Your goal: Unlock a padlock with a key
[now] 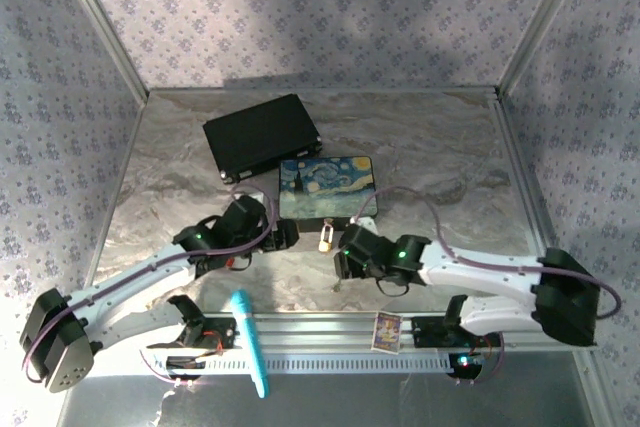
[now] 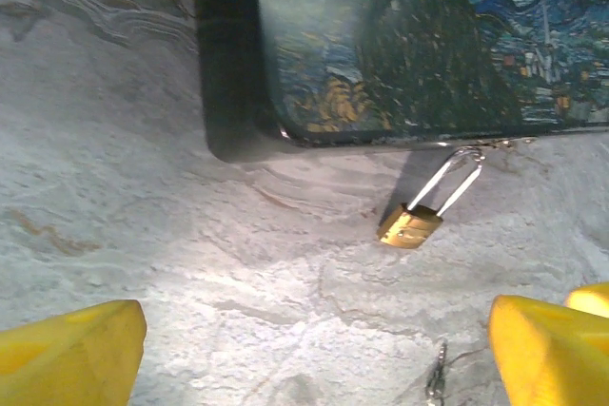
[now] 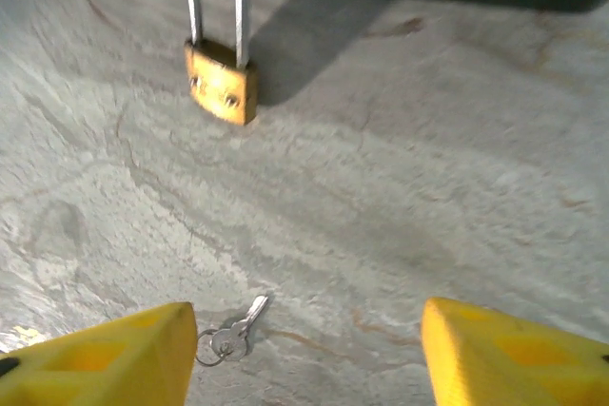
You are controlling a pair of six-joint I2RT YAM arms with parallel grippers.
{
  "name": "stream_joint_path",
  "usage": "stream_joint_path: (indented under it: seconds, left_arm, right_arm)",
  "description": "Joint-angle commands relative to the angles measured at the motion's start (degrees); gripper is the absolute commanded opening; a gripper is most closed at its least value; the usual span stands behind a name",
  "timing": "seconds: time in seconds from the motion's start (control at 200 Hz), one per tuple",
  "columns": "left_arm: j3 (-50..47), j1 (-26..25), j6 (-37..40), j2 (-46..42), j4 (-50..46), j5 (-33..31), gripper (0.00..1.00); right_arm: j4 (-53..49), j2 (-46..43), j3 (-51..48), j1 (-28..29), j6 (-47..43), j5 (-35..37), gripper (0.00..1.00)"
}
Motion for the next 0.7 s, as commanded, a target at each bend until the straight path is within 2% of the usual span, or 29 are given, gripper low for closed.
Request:
stream_joint_path:
  seconds: [0.0, 0.1, 0.285, 0.395, 0.48, 0.695]
  left_arm:
    - [-0.8, -2.1, -3.6, 1.7, 1.9, -2.1, 0.92]
    - [0.5, -3.3, -2.4, 3.9, 1.1, -2.3, 0.92]
    - [0.4, -3.5, -1.9, 3.7, 0.2, -3.4, 0.91]
    - [-0.6, -3.5, -2.1, 2.7, 0.2, -3.7, 0.91]
    - [-1.1, -3.5, -2.1, 2.2, 0.2, -4.4, 0.91]
    - [-1.2, -3.5, -2.1, 1.8, 0.5, -4.7, 0.91]
  right_arm:
    - [-1.3, 5.3, 4.3, 4.2, 7.2, 5.6, 0.61]
    - [-1.6, 9.7, 6.5, 7.2, 9.7, 6.8, 0.59]
    - [0.1, 15.8, 7.9, 9.3, 12.5, 5.3, 0.54]
    - [-6.4, 18.8, 10.7, 11.2, 15.3, 8.1, 0.54]
    - [-7.3, 20.6, 11.5, 12.2, 16.5, 8.2, 0.53]
    - [-12.3, 21.5, 11.4, 13.4, 19.7, 8.9, 0.45]
